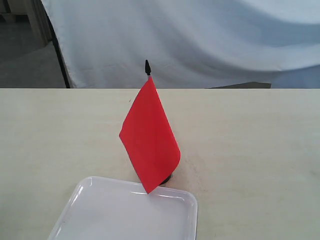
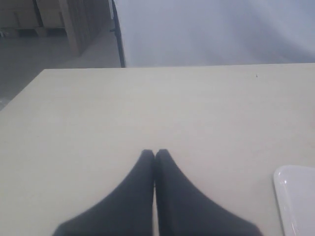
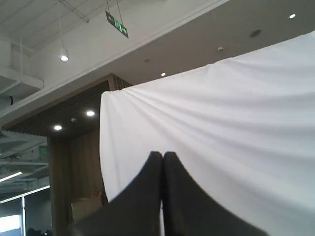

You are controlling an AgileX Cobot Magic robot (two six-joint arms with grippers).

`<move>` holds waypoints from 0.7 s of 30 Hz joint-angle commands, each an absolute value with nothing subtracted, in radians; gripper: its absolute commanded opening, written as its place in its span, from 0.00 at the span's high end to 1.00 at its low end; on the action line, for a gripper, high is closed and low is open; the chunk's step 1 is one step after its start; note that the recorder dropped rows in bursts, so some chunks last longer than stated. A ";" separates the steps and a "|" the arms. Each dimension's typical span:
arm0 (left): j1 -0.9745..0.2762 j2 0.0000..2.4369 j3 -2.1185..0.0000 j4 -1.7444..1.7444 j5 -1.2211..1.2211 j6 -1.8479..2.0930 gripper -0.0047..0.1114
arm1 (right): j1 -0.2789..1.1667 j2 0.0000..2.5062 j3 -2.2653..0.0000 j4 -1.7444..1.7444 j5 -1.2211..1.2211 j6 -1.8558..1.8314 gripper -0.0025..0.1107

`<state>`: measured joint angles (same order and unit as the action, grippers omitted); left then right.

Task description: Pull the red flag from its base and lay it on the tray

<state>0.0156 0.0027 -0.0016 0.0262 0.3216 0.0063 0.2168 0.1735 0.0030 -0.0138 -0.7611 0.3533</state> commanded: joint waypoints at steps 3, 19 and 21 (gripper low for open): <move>0.011 0.000 0.000 0.031 0.320 0.000 0.96 | 0.211 0.544 0.000 0.000 -0.948 0.234 0.98; 0.011 0.000 0.000 0.031 0.320 0.000 0.96 | 0.211 1.707 -0.289 -0.504 -1.204 0.106 0.98; 0.011 0.000 0.000 0.031 0.320 0.000 0.96 | 0.211 1.820 -0.340 -0.580 -1.221 0.104 0.98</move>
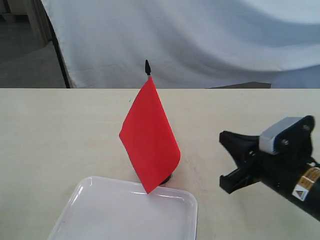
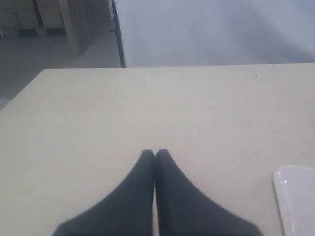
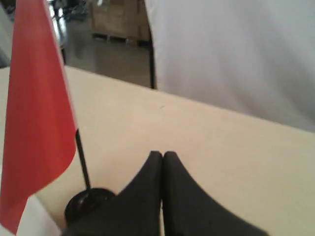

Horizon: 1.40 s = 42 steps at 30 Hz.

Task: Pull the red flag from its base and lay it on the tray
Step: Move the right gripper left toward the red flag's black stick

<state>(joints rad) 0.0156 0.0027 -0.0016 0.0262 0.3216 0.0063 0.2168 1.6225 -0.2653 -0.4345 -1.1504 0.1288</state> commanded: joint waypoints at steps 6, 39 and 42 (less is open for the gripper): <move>0.011 0.000 0.000 0.031 0.320 0.000 0.96 | 0.211 2.015 -0.563 -0.957 -1.158 0.247 0.98; 0.011 0.000 0.000 0.031 0.320 0.000 0.96 | 0.284 2.118 -0.826 -1.017 -1.011 0.300 0.46; 0.011 0.000 0.000 0.031 0.320 0.000 0.96 | 0.284 2.137 -0.852 -1.017 -1.015 0.300 0.46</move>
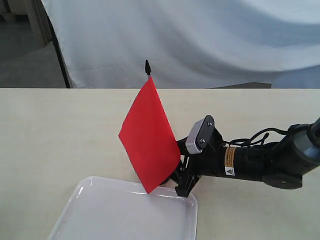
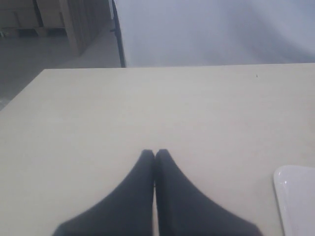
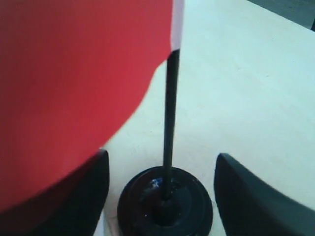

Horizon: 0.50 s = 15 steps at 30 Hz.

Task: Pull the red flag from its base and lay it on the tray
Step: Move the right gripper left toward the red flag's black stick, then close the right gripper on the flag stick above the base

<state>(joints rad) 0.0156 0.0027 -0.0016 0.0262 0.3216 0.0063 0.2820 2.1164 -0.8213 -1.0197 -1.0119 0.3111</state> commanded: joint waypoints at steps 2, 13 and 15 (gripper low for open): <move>0.011 0.000 0.000 0.031 0.320 0.000 0.96 | 0.292 2.160 -0.867 -1.017 -1.017 0.302 0.46; 0.011 0.000 0.000 0.031 0.320 0.000 0.96 | 0.374 2.183 -0.939 -1.017 -0.929 0.298 0.47; 0.011 0.000 0.000 0.031 0.320 0.000 0.96 | 0.374 2.183 -0.939 -1.017 -0.935 0.298 0.49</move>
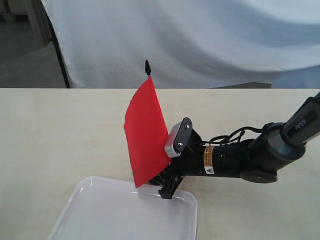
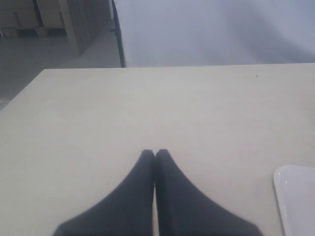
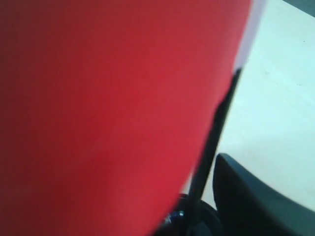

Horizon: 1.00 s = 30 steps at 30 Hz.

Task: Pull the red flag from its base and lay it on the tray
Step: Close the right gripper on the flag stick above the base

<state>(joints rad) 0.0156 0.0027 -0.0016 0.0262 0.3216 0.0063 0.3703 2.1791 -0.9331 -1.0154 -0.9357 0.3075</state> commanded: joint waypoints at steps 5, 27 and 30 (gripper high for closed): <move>0.011 0.000 0.000 0.031 0.320 0.000 0.96 | 0.374 2.183 -0.939 -1.017 -0.935 0.301 0.51; 0.011 0.000 0.000 0.031 0.320 0.000 0.96 | 0.357 2.145 -0.939 -1.048 -0.929 0.369 0.98; 0.011 0.000 0.000 0.031 0.320 0.000 0.96 | 0.353 2.145 -0.939 -1.035 -0.929 0.369 0.98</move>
